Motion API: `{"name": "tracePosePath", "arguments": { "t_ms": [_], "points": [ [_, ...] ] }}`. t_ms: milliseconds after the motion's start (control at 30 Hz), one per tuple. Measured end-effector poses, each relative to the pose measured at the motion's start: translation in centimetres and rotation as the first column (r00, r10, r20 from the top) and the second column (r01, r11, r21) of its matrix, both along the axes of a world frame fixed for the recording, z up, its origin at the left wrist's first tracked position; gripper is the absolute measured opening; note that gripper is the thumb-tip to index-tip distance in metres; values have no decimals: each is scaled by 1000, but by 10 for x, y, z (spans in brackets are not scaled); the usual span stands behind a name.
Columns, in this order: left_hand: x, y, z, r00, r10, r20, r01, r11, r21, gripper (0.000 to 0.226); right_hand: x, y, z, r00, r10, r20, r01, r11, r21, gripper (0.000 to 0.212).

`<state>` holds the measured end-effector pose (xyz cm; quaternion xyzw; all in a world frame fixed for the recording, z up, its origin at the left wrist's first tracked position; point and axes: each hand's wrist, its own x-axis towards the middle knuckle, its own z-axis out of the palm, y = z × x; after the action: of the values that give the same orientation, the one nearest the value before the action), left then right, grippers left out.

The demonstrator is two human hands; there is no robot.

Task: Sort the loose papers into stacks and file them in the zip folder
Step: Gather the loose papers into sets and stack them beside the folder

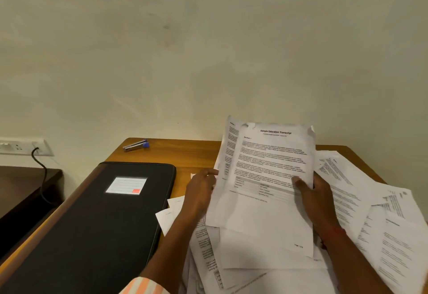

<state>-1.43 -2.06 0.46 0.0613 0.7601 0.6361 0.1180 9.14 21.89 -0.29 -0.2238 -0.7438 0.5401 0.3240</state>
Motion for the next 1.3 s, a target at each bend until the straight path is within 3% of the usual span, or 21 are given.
{"name": "tracePosePath", "arguments": {
  "t_ms": [100, 200, 333, 500, 733, 867, 1033, 1200, 1300],
  "points": [
    [1, 6, 0, 997, -51, 64, 42, 990, 134, 29, -2, -1, -5, 997, 61, 56, -62, 998, 9, 25],
    [-4, 7, -9, 999, -45, 25, 43, 998, 48, 26, -4, -2, -5, 993, 65, 99, -68, 997, 26, 22],
    [-10, 9, -18, 998, -52, 47, 55, 997, -52, 34, -2, 1, 0, 997, -64, 53, 64, 998, 9, 24],
    [-6, 18, -22, 997, -66, -46, 47, 945, -324, 45, 0, 9, -1, 984, -145, 101, 144, 989, 17, 20],
    [-4, 19, -25, 980, -36, -198, -44, 921, -386, 43, 1, 6, -2, 987, -129, 94, 132, 991, -27, 22],
    [-3, 21, -29, 984, -34, -176, -50, 890, -452, 38, 0, 6, -2, 990, -121, 74, 125, 991, -48, 19],
    [1, 26, -29, 967, -41, -253, -95, 860, -502, 24, 0, 3, -2, 993, -97, 63, 100, 994, -48, 19],
    [-2, 23, -28, 948, 79, -309, -166, 949, -268, 14, -2, 6, -6, 993, -117, -10, 116, 992, -58, 27],
    [-11, 16, -23, 982, 149, -117, -143, 988, 58, 12, -3, 9, -5, 989, -130, -70, 123, 988, -90, 35]
  ]
}}
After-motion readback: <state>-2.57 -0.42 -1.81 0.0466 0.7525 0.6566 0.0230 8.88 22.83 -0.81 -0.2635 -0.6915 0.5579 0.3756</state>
